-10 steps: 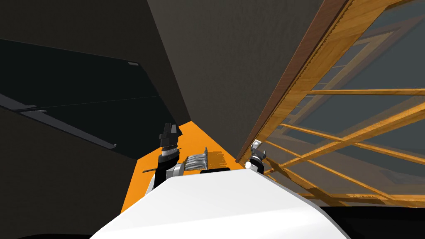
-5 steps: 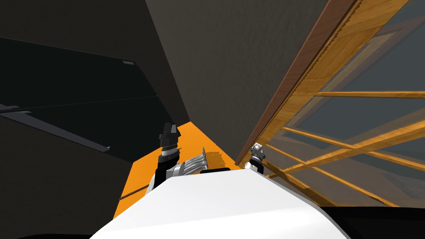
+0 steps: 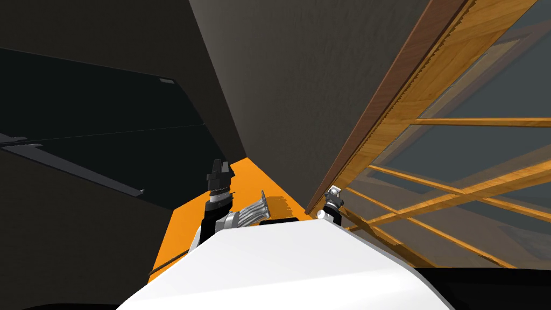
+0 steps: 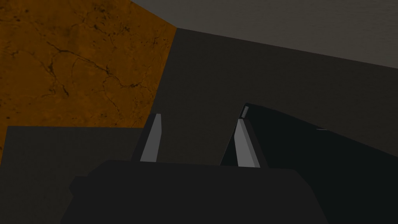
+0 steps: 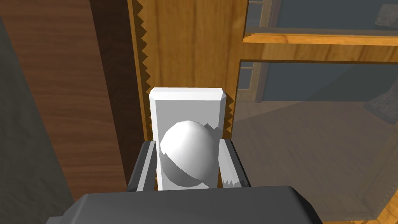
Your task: Pull the door open
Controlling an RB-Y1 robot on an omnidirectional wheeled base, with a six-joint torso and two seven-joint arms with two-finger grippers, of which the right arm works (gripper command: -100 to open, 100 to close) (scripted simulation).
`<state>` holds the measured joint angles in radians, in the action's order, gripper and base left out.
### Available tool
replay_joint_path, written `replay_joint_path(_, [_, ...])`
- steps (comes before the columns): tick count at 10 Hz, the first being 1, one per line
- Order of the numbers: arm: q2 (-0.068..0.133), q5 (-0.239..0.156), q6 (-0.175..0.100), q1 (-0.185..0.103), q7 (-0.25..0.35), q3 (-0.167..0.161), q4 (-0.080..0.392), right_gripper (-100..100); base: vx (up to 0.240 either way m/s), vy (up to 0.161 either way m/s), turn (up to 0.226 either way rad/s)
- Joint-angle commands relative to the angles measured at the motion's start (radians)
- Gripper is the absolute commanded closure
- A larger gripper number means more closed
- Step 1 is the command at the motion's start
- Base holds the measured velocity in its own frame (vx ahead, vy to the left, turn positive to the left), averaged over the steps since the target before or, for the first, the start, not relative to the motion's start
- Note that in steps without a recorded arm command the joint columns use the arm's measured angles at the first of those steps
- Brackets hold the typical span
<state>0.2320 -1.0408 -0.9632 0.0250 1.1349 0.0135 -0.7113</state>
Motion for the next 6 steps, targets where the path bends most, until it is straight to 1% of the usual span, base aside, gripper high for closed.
replay_joint_path(1, [0.000, 0.000, 0.000, 0.000, 0.001, -0.001, 0.000, 100, -0.090, 0.063, 0.023])
replay_joint_path(4, [0.001, 0.001, 0.000, 0.000, 0.002, -0.002, 0.000, 100, -0.164, 0.110, 0.017])
replay_joint_path(6, [0.002, 0.002, 0.001, 0.000, 0.003, -0.003, 0.000, 100, -0.201, 0.094, 0.024])
